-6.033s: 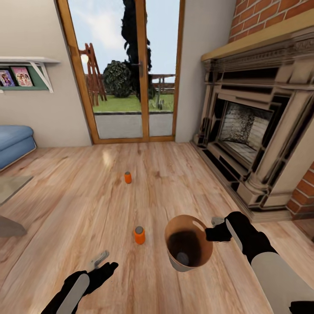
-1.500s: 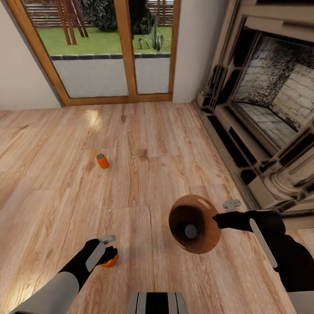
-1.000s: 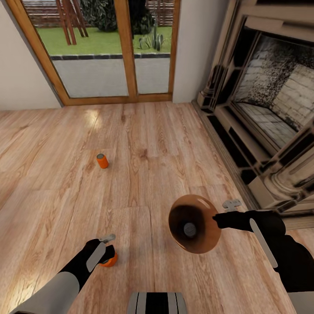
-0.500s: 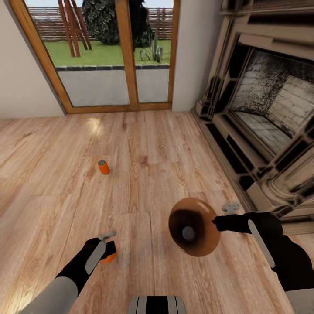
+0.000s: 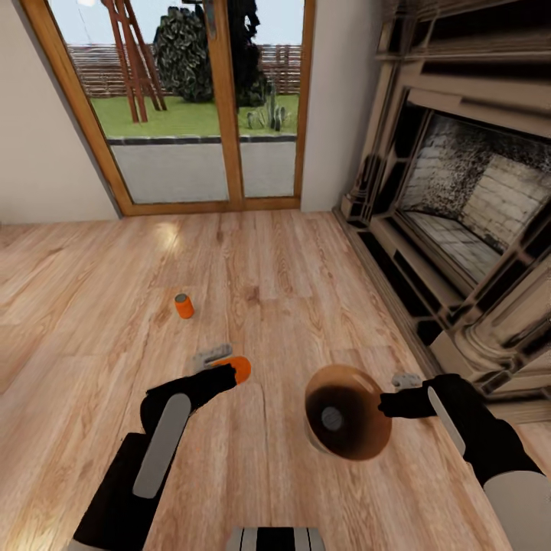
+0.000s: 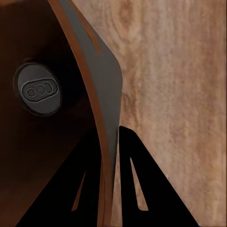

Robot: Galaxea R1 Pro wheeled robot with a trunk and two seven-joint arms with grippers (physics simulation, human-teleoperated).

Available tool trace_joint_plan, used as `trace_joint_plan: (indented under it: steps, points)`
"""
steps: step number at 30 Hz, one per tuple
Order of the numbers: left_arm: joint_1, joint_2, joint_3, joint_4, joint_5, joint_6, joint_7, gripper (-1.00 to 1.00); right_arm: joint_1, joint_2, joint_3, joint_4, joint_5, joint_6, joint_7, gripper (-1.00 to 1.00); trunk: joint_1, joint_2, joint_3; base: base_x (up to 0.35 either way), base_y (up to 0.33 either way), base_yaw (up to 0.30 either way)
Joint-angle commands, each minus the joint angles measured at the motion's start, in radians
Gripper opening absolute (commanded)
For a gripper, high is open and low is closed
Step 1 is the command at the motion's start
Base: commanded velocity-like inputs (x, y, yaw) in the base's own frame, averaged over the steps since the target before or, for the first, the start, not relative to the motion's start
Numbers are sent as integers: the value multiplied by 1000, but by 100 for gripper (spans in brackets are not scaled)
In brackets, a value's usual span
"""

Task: Put the three can of soda from the living room inside the tash can in the kitchen.

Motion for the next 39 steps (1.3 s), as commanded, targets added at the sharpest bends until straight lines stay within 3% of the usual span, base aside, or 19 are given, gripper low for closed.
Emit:
trace_joint_plan:
  steps: [1, 2, 4, 6, 11, 18, 24, 28, 34, 35, 39]
  points:
    - [-5, -12, -44, -10, 6, 13, -1, -100, -11, 1, 0, 25, -39, 7, 8, -100, 0, 0, 4, 0, 0, 0]
    - [-8, -17, -69, -14, 15, 16, -1, -100, -17, 1, 0, 37, -39, 7, 8, -100, -1, 0, 8, 0, 0, 0]
    - [-25, -30, -155, -22, 38, 22, -1, -100, -38, 2, 1, 82, -39, 7, 8, -100, -2, 1, 16, 0, 0, 0]
    - [-32, -37, -197, -24, 48, 24, -2, -100, -46, 2, 1, 105, -39, 7, 8, -100, -3, 1, 23, 0, 0, 0]
    - [-42, -51, -319, -27, 117, 25, -4, -100, -57, 19, 2, 156, -36, 7, 2, -100, -5, 3, 43, 0, 0, 0]
    - [-46, -55, -363, -27, 133, 23, -6, -100, -59, 47, 4, 196, -31, 7, -1, -100, -8, 4, 70, 0, 0, 0]
    - [-46, -55, -408, -20, 141, 28, -66, -100, -60, 49, 4, 198, -31, 7, -1, -100, -11, 6, 93, 0, 0, 0]
    - [-46, -54, -424, 45, 184, 33, -76, -100, -60, 49, 4, 198, -29, 7, -2, -100, -12, 6, 105, 0, 0, 0]
    - [-47, -54, -441, 127, 189, 34, -77, -100, -58, 49, 5, 190, -30, 7, -1, -100, -12, 6, 105, 0, 0, 0]
    - [-52, -54, -447, 154, 190, 33, -77, 100, -58, 49, 5, 188, -30, 7, -1, -100, -12, 6, 105, 0, 0, 0]
    - [-61, -54, -456, 178, 191, 28, -77, 100, -57, 49, 7, 186, -31, 7, -1, -100, -12, 6, 105, 0, 0, 0]
